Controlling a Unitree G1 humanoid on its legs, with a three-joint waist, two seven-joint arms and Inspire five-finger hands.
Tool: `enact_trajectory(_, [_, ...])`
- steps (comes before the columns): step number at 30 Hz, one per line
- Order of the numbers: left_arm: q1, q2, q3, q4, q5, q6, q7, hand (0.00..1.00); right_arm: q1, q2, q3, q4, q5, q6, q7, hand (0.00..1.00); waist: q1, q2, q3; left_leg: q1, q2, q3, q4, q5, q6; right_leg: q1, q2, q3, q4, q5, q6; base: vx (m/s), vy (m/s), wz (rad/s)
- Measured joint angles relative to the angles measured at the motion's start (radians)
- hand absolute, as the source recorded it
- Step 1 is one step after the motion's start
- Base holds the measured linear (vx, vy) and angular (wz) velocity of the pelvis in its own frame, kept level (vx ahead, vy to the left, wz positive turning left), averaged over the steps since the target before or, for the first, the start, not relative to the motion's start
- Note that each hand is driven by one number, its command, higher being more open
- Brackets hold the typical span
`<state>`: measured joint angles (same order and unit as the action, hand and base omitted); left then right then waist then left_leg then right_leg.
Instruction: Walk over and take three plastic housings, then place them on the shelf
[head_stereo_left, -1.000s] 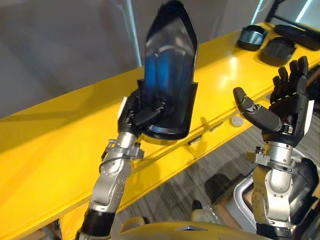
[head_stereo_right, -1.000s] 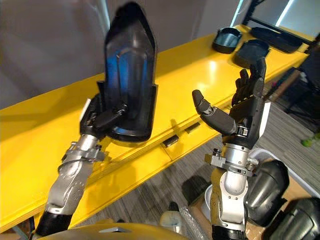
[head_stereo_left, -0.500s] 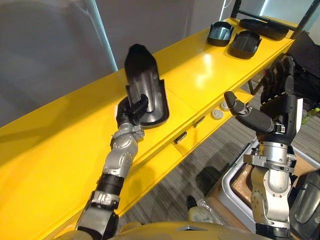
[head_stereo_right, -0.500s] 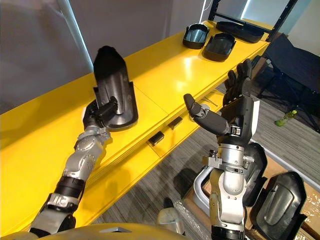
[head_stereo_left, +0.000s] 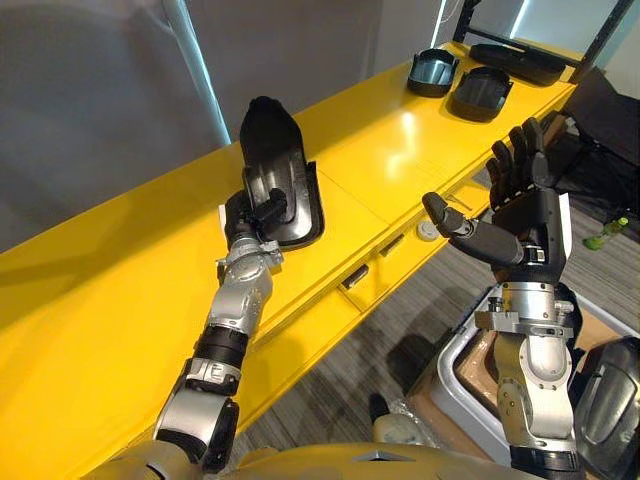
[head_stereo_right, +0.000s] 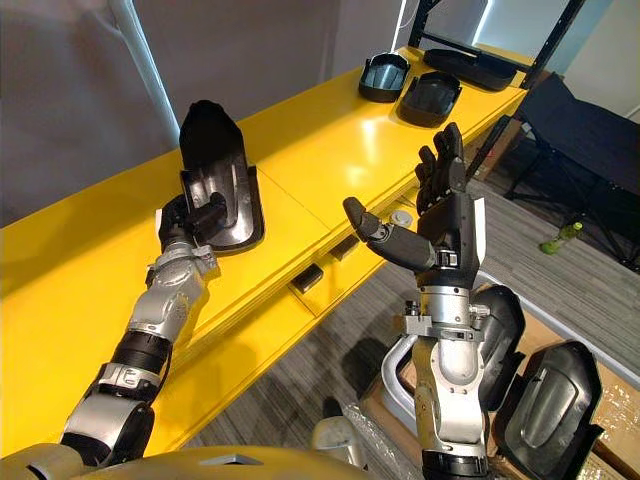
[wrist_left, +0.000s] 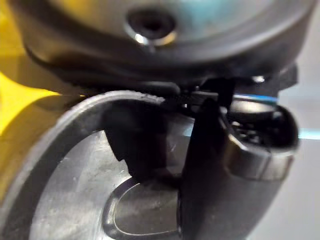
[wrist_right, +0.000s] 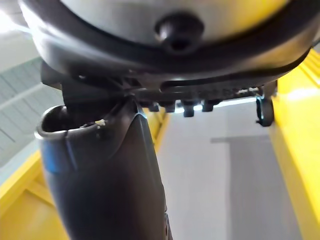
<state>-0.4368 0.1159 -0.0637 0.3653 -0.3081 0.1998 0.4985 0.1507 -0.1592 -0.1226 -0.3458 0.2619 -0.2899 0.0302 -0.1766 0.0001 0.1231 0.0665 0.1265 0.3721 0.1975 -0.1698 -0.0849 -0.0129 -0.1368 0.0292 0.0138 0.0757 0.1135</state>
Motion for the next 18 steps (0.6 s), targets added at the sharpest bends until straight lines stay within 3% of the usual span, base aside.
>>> enact_trajectory(8, [0.007, 0.001, -0.044, -0.004, 0.092, 0.025, 0.006, 1.00, 0.000, 0.001, 0.027, 0.031, 0.084, 0.000, 0.004, 1.00, 0.005, -0.002, 0.000, 0.013, 0.002, 0.001, -0.013, 0.008, -0.002, 0.007, 0.001, -0.001, -0.001, 0.000, 0.000, 0.00, 0.000, 0.00])
enact_trajectory(12, [0.007, 0.001, -0.044, 0.000, 0.186, 0.043, 0.096, 1.00, 0.002, 0.004, 0.037, 0.037, 0.107, 0.000, -0.001, 1.00, 0.003, -0.003, 0.001, 0.017, 0.004, 0.003, -0.024, 0.014, -0.003, 0.007, 0.001, -0.002, -0.003, 0.001, 0.002, 0.00, 0.000, 0.00])
enact_trajectory(18, [0.022, 0.000, 0.023, 0.000, 0.202, 0.017, 0.242, 1.00, 0.037, 0.010, 0.036, 0.042, 0.115, -0.007, -0.010, 1.00, -0.005, -0.009, 0.001, 0.029, 0.005, 0.005, -0.046, 0.024, -0.010, 0.015, 0.008, -0.006, -0.017, 0.003, 0.005, 0.00, 0.000, 0.00])
